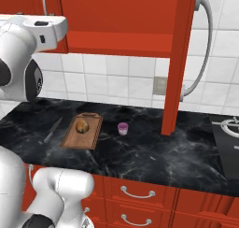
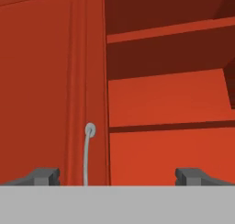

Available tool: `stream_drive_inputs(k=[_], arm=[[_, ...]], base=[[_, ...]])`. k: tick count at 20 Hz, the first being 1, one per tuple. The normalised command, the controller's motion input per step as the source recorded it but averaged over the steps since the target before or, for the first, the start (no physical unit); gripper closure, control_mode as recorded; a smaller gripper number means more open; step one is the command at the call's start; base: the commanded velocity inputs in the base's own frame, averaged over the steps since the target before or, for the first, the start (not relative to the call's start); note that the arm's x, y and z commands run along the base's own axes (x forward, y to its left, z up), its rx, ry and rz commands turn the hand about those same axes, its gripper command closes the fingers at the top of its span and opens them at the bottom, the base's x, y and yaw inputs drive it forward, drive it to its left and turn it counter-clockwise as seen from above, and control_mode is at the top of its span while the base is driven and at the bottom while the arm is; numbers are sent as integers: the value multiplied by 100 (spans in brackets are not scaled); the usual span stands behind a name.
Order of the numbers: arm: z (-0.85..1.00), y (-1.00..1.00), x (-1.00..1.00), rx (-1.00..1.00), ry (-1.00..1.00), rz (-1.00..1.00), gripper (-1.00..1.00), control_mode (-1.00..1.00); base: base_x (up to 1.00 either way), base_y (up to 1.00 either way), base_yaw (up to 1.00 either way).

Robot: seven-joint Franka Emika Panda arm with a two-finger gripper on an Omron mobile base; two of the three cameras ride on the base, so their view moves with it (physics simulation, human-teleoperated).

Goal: Pick the bread, place it on the cutting board, pick the jam, place it on the counter, and close the cabinet.

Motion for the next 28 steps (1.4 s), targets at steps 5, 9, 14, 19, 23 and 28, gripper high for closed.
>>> stream_drive_inputs(k=[5, 9, 14, 19, 23, 28], arm=[[2, -29, -58, 0, 2, 0, -100, -100], [0, -24, -50, -1, 1, 0, -100, -100], [0, -23, -48, 0, 0, 0, -100, -100], [0, -21, -38, 0, 0, -2, -100, -100], [0, -22, -26, 0, 0, -5, -100, -100], [0, -25, -28, 0, 0, -9, -100, -100]], base=[[0, 0, 0], [0, 0, 0], [0, 0, 0], [0, 0, 0], [0, 0, 0], [0, 0, 0]])
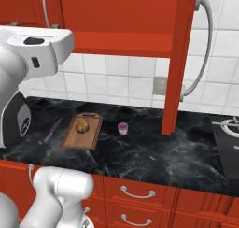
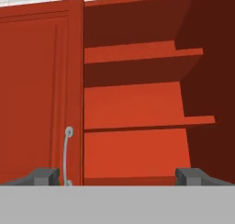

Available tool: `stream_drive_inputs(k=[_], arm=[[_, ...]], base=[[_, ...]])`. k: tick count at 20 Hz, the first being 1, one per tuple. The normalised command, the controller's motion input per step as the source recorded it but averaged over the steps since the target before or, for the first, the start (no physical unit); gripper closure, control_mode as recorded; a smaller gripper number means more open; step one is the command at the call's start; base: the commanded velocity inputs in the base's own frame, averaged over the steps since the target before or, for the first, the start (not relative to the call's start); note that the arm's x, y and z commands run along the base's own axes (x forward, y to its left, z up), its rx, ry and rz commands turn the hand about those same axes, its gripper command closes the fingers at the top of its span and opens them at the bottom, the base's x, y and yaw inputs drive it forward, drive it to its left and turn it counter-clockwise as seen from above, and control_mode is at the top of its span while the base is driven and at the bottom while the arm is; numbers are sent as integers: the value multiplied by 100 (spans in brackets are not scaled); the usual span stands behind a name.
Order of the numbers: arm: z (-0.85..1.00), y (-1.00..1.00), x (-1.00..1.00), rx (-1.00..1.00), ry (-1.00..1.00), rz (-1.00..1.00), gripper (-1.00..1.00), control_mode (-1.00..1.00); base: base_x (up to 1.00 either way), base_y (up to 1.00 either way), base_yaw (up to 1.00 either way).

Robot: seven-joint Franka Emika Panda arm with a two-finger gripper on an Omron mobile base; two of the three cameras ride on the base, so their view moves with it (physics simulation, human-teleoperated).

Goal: Pick the bread, place it on the cutting board, pick the jam, place it on the counter, and close the cabinet.

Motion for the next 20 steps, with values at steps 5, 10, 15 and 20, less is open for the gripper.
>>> stream_drive_inputs(k=[5, 10, 15, 20], arm=[[0, -29, -36, 0, 0, -15, -100, -100], [9, -28, -46, 0, 0, -15, -100, -100], [11, -21, -45, 0, 1, -13, -100, -100], [4, -16, -46, 0, 2, -12, -100, -100]], base=[[0, 0, 0], [0, 0, 0], [0, 0, 0], [0, 0, 0]])
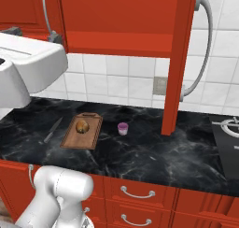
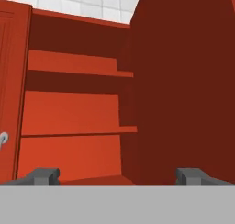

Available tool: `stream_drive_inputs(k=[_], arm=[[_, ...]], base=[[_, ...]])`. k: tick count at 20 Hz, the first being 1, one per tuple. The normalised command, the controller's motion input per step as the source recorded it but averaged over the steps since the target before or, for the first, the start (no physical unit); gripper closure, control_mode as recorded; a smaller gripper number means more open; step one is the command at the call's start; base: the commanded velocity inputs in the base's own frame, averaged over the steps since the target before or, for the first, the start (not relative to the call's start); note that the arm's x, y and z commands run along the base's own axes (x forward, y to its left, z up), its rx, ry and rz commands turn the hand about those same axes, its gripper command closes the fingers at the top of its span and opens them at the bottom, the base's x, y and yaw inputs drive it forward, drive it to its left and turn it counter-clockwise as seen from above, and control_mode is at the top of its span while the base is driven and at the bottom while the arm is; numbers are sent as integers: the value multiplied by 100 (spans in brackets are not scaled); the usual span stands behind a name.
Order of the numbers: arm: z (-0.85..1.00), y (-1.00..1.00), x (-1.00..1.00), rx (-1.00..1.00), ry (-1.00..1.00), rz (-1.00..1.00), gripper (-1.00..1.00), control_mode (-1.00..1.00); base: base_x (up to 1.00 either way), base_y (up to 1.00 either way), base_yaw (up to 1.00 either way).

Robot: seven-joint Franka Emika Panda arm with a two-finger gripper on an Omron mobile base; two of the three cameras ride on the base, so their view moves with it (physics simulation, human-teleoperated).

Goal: Pick the bread, place it on the cutting board, pick the jam, place it on the counter, and close the cabinet.

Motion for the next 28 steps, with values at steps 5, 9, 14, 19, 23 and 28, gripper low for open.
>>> stream_drive_inputs(k=[5, 9, 14, 19, 23, 28], arm=[[0, -13, -45, 0, 0, -9, -100, -100], [0, -7, -36, -1, 0, -3, -100, -100], [0, -7, -30, 0, 1, -1, -100, -100], [0, -12, -32, 0, 3, 0, -100, -100], [0, -15, -37, 0, 4, 0, -100, -100], [0, -16, -24, 0, 3, 0, -100, -100]], base=[[0, 0, 0], [0, 0, 0], [0, 0, 0], [0, 0, 0], [0, 0, 0], [0, 0, 0]])
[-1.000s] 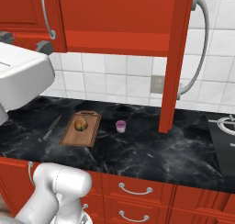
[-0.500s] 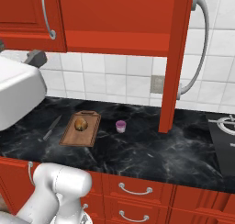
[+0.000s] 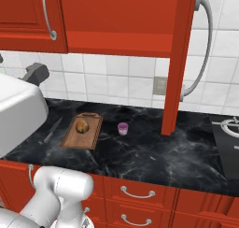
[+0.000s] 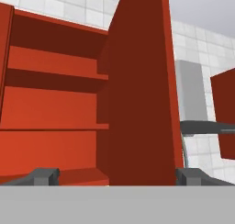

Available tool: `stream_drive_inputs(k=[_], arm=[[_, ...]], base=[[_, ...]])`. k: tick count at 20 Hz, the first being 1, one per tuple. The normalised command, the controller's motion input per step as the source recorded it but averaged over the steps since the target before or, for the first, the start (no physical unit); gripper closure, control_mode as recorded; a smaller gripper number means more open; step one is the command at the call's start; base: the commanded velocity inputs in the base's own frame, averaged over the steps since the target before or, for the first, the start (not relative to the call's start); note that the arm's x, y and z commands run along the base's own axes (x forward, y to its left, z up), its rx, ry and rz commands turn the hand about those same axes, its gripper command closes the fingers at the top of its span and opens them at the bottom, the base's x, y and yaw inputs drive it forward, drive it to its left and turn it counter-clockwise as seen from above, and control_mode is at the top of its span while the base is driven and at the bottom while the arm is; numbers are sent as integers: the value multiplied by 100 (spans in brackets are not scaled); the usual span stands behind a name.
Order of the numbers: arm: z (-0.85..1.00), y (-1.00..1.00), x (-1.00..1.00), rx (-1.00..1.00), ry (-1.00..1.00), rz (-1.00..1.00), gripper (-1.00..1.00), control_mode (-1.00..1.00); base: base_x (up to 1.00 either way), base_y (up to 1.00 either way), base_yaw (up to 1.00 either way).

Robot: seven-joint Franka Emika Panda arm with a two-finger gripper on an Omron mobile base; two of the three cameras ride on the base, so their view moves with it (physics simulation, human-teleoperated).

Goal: Pick the bread, place it on the cutting board, pick the jam, place it on the counter, and close the cabinet.

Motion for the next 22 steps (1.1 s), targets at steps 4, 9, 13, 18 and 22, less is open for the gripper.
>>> stream_drive_inputs(k=[4, 9, 13, 18, 22], arm=[[0, -15, -20, 0, 3, 0, -100, -100], [0, -17, -21, 0, 2, 0, -100, -100], [0, -20, -14, 0, 2, 0, -100, -100], [0, -18, -8, 0, 2, 0, -100, -100], [0, -18, -3, 0, 1, 0, -100, -100]], base=[[0, 0, 0], [0, 0, 0], [0, 0, 0], [0, 0, 0], [0, 0, 0]])
